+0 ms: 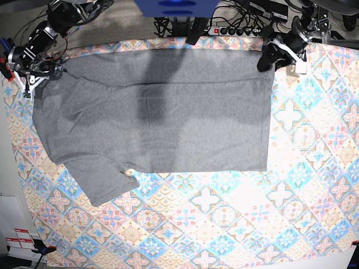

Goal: Fold the T-shirt properly
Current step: 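Drag the shirt back toward the robot with both grippers holding, then open both grippers to release the shirt's shoulder edges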

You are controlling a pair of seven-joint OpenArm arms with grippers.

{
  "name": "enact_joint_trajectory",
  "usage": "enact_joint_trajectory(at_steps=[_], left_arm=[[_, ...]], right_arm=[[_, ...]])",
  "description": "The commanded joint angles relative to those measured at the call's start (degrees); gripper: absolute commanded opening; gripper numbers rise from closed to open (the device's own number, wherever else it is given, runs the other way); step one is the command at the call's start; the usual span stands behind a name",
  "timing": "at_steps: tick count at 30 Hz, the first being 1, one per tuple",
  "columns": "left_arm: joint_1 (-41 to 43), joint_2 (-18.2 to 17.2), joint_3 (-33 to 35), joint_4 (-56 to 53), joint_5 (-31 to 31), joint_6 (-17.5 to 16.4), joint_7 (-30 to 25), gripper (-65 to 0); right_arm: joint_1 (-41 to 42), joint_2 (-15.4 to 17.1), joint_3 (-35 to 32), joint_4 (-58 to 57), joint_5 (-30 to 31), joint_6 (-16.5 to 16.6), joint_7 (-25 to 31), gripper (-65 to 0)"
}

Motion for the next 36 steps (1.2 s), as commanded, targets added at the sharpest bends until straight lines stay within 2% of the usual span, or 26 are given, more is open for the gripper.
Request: enact_joint_trajectory(at_steps=[1, 8, 15, 18, 31, 36], left_arm=[[2.67, -0.69, 0.59, -5.47, 13.4, 3.92, 15.94, -43.1], [2.67, -0.78, -0.2, -6.53, 13.31, 3.92, 15.85, -43.2], [2.93, -0.78, -9.52, -6.62, 13.67, 3.92, 15.77, -43.2], [2.93, -0.78, -12.42, -6.7, 13.75, 3.92, 15.85, -43.2], [2.75, -0.69, -12.95, -6.44, 13.67, 3.92, 15.85, -43.2], [1.61, -0.69, -13.04, -5.74, 13.49, 3.92, 15.68, -43.2]], right_arm=[[-0.11, 0.73, 0.24, 0.65, -0.93, -0.03, -0.9, -39.9], [-0.11, 0.73, 0.15, 0.74, -1.02, -0.03, -0.9, -39.9], [-0.11, 0.55, 0.15, 6.54, -1.02, -0.03, -0.9, -39.9], [-0.11, -0.59, 0.06, 9.44, -1.02, -0.03, -0.9, -39.9], [-0.11, -0.94, -0.11, 10.94, -1.11, -0.03, -0.82, -39.7], [-0.11, -0.85, -0.11, 15.51, -1.11, -0.03, -0.73, -39.6]])
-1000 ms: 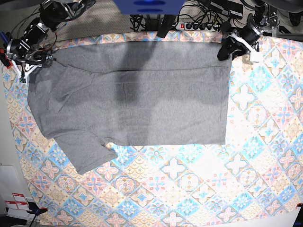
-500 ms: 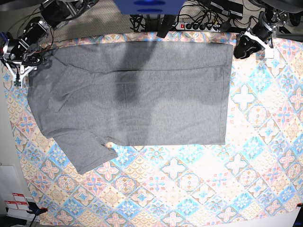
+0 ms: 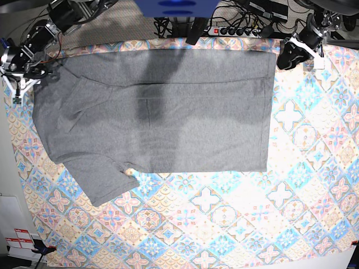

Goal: Fold the T-shirt properly
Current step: 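Open both grippers to release the shirt's shoulder edges, then move both grippers along the shirt's side edges toward the hem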

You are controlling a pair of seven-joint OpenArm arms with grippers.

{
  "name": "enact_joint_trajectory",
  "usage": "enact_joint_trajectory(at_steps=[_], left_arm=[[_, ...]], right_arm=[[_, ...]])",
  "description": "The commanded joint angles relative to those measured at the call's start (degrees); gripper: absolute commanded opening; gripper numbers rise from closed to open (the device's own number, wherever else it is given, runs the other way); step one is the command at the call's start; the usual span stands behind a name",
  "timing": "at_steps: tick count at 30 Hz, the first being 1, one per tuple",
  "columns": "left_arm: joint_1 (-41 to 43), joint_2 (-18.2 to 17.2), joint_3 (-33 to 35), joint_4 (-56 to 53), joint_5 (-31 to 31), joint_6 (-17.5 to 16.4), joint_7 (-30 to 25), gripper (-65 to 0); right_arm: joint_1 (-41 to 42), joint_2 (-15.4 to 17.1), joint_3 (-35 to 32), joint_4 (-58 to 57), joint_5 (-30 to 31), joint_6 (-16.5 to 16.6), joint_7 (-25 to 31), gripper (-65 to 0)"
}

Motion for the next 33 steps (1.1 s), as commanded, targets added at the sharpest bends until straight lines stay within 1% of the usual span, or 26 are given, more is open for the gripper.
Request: enact_joint_trajectory(at_steps=[1, 5, 7, 10, 13, 14, 15, 19, 22, 24, 26, 28, 30, 33], left_arm=[[0.69, -0.89, -0.34, -2.0, 12.0, 3.94, 11.35, -43.2], [0.43, -0.45, -0.34, 2.4, 11.91, 3.94, 11.35, -43.2], [0.34, 0.61, -0.34, 5.65, 11.91, 3.94, 11.35, -43.2], [0.34, 0.78, -0.34, 12.16, 11.91, 3.94, 11.53, -43.2], [-0.45, 2.01, -0.43, 19.1, 11.91, 3.94, 11.79, -43.2], [-1.24, 2.1, -0.52, 21.3, 11.91, 3.94, 13.37, -43.2], [-2.21, 2.54, -0.95, 22.97, 11.91, 3.94, 16.18, -43.2], [-9.24, 5.35, -5.7, 28.69, 12.27, 3.94, 28.67, -43.2], [-15.13, 5.71, -8.08, 31.32, 12.35, 3.94, 36.67, -43.2], [-19.79, 6.15, -8.52, 32.38, 12.44, 3.94, 41.33, -43.2], [-23.57, 6.32, -8.34, 32.64, 12.53, 3.94, 44.32, -43.2], [-27.61, 6.41, -6.67, 32.55, 12.53, 3.94, 46.51, -42.9], [-30.87, 6.67, -4.91, 32.47, 12.62, 3.94, 47.57, -42.9], [-33.94, 8.43, -2.1, 32.47, 13.32, 3.94, 47.22, -42.6]], right_arm=[[0.46, 1.05, 0.1, 2.34, 0.33, -0.27, 0.78, -39.6], [0.63, 1.05, 0.02, 6.73, 0.33, -0.27, 0.78, -39.6], [0.72, 0.96, -0.16, 8.14, 0.33, -0.27, 0.78, -39.6], [0.54, 0.96, -4.03, 8.93, 0.33, -0.27, 0.69, -39.6], [0.46, 0.96, -8.07, 11.22, 0.33, -0.27, 0.6, -39.6], [0.46, 0.96, -9.13, 12.01, 0.33, -0.27, 0.52, -39.6], [0.46, 0.96, -10.27, 12.62, 0.33, -0.27, 0.25, -39.6], [0.89, 0.96, -13.96, 13.41, 0.33, -0.27, -0.01, -39.5], [2.57, 0.96, -16.69, 13.24, 0.33, -0.27, -0.01, -39.5], [4.67, 0.96, -18.09, 12.71, 0.33, -0.27, -0.19, -39.4], [7.31, 1.31, -19.41, 11.48, 0.33, -0.27, -2.03, -39.4], [10.48, 1.58, -20.29, 9.28, 0.25, -0.27, -4.67, -39.3], [13.64, 2.63, -20.64, 6.47, 0.25, -0.27, -6.78, -39.3], [16.81, 2.98, -20.64, 1.63, 0.25, -0.27, -6.96, -39.3]])
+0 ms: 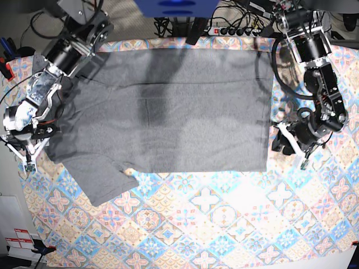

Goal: Fold the T-shirt properly
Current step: 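Move both grippers along the shirt's side edges toward the hem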

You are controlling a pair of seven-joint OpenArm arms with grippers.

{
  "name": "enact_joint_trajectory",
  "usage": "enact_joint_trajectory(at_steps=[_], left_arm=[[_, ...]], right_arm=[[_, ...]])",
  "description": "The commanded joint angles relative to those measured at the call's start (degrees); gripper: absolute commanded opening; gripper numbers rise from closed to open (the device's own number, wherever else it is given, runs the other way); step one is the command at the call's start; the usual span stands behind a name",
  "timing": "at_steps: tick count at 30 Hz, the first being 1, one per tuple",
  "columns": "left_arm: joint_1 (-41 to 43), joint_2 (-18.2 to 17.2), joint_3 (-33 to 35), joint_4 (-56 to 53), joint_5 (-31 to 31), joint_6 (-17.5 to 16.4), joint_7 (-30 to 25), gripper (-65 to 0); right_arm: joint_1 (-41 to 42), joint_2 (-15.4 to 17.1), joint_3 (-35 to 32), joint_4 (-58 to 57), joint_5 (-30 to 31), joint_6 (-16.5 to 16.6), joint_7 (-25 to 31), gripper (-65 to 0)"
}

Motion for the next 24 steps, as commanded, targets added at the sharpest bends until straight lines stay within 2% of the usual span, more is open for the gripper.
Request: enact_joint_trajectory(at_steps=[1, 5, 8, 12, 16, 24], left_arm=[[-1.84, -0.42, 0.99, 0.66, 0.45, -0.23, -0.67, -42.6], [-7.64, 1.6, 2.48, -8.13, 5.9, -0.23, -1.81, -42.3], [-11.51, 2.57, 2.22, -17.1, 8.1, -0.23, -5.68, -38.0], [-14.5, 2.57, 2.13, -25.1, 9.86, -0.23, -10.78, -35.2], [-15.91, 2.57, 2.13, -29.14, 9.95, -0.23, -14.74, -35.3], [-19.07, 1.51, 2.05, -38.02, 9.86, -0.23, -22.56, -35.4]], right_arm=[[1.55, 0.56, -0.08, -0.54, 0.2, -0.23, 0.8, -39.3], [3.49, 0.56, -0.08, -5.02, -3.75, -0.23, 1.15, -39.3], [4.1, 0.47, -0.16, -8.27, -8.5, -0.23, 4.67, -39.2], [4.1, 0.29, -0.16, -10.38, -11.93, -0.23, 8.98, -32.8], [4.1, 0.29, 0.01, -11.26, -12.81, -0.23, 11.18, -27.2], [4.1, 0.29, -0.08, -11.44, -12.81, -0.23, 11.97, -27.2]])
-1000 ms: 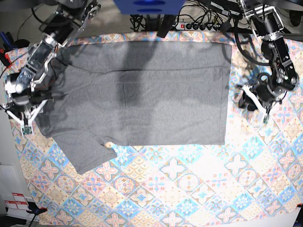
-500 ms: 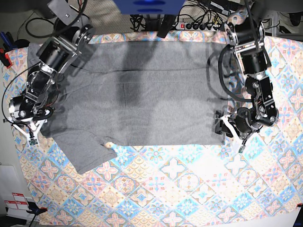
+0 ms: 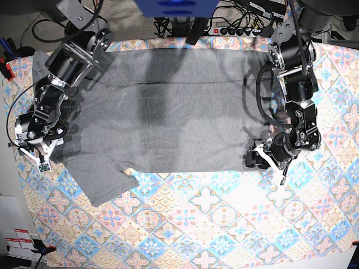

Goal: Fold the T-shirt properly
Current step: 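Move both grippers along the shirt's side edges toward the hem, then lower both grippers and pinch the shirt's side edges near the hem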

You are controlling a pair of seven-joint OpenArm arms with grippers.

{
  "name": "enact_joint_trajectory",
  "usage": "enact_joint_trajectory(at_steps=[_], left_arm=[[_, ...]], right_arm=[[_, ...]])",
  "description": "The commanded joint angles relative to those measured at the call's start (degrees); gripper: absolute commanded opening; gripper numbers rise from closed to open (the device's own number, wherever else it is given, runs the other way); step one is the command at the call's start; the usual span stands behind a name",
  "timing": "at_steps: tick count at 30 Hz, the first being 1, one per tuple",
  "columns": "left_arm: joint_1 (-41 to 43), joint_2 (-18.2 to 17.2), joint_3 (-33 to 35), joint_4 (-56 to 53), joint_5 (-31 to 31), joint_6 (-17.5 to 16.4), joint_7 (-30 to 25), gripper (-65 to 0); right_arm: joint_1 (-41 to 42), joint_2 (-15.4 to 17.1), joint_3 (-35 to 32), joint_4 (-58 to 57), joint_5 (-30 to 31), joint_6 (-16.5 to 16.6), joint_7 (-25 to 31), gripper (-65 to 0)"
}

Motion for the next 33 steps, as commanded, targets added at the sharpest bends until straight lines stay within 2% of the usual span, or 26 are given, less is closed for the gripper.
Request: enact_joint_trajectory(at_steps=[1, 5, 9, 12, 15, 19, 25, 31, 33], left_arm=[[-1.83, -1.5, -0.14, 0.36, -1.09, -0.3, -2.22, -35.4], [-2.45, -2.12, -0.23, -1.93, -1.35, 0.1, -3.71, -35.4], [-2.09, -3.09, -2.78, -2.01, -1.71, 5.11, -3.8, -35.4], [-2.01, -3.17, -6.21, -2.19, -1.0, 5.37, -4.33, -35.4], [-1.39, -3.26, -7.44, -3.77, -0.56, 5.37, -8.81, -35.4], [-4.38, -3.26, -6.38, -14.15, 3.66, 5.46, -12.68, -35.3], [-10.53, -3.53, -6.38, -32.26, 7.44, 5.46, -22.17, -34.9], [-11.68, -4.05, -6.29, -33.4, 7.7, 4.93, -19.98, -35.4], [-11.68, -4.05, -6.21, -33.31, 7.96, 4.85, -19.1, -35.5]], right_arm=[[1.31, 0.84, -0.08, 0.6, 0.04, -0.32, 0.73, -27.2], [1.31, 0.84, -0.08, 0.08, 0.04, -0.32, 0.73, -27.2], [1.31, 0.84, -0.08, -0.28, 0.04, -0.32, 0.73, -27.2], [1.31, 0.84, -0.08, -0.28, 0.04, -0.32, 0.73, -27.2], [1.31, 0.84, -0.08, -0.28, 0.04, -0.32, 0.73, -27.2], [1.22, 0.84, -0.08, -0.19, 0.04, -0.32, 0.73, -27.2], [1.13, 0.84, -0.08, -0.1, 0.04, -0.32, 0.73, -27.2], [1.22, 0.84, -0.08, -0.19, 0.31, -0.32, 1.0, -27.2], [2.54, 0.84, -0.08, -0.36, 0.31, -0.32, 3.99, -27.2]])
